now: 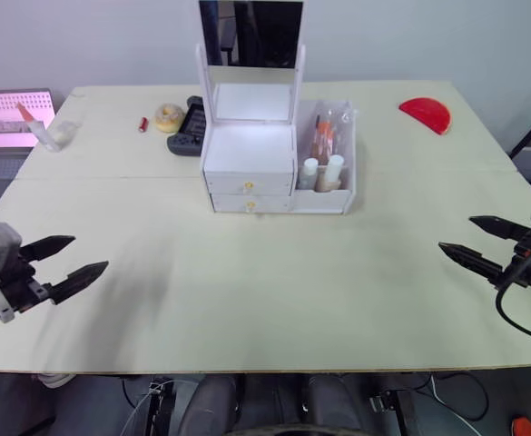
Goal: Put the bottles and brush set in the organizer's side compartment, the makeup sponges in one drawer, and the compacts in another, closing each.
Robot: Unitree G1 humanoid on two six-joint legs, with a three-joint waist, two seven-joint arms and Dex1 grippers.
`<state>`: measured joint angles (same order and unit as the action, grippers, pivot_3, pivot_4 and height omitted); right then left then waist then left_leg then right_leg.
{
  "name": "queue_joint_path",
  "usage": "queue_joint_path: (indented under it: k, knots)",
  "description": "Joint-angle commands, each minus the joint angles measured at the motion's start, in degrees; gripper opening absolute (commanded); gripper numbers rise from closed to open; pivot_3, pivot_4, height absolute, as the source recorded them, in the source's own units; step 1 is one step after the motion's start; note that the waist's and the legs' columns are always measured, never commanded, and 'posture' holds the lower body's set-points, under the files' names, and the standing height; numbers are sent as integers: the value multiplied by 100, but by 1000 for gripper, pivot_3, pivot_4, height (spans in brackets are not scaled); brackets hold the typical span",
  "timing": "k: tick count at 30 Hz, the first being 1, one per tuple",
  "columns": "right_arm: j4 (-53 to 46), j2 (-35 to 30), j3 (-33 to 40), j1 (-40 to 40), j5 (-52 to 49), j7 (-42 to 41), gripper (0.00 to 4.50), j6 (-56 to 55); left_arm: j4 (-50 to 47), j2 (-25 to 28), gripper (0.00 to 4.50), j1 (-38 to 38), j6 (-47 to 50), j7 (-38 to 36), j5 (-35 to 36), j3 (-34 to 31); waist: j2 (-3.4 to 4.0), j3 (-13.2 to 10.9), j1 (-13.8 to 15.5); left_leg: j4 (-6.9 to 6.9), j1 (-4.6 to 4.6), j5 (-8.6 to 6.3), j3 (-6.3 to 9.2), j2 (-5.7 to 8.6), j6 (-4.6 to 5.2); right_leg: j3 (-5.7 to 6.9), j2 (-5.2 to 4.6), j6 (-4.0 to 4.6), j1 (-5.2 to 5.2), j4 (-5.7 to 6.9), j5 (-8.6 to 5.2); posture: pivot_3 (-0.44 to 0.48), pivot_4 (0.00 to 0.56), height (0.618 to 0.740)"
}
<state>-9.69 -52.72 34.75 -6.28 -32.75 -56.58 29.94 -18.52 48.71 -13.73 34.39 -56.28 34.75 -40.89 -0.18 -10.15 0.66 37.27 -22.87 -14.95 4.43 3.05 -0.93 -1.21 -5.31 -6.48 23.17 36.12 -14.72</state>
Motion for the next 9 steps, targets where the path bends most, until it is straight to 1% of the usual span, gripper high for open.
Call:
queue_joint_path:
  k: [1, 9]
  knots:
    - [-149, -30, 200, -18, -79, 25, 4500, 5, -124, 102, 4460, 95, -53, 81, 20, 41, 0, 0, 2, 0, 0, 0, 0, 0, 0, 0, 0, 0, 0, 0, 0, 0, 150, 740]
    - [-286, 0, 254, -47, -163, 90, 4500, 149, -132, 176, 4460, 326, -50, 224, -16, 284, 0, 0, 2, 0, 0, 0, -1, 0, 0, -1, -1, 0, 0, -1, 0, 0, 150, 740]
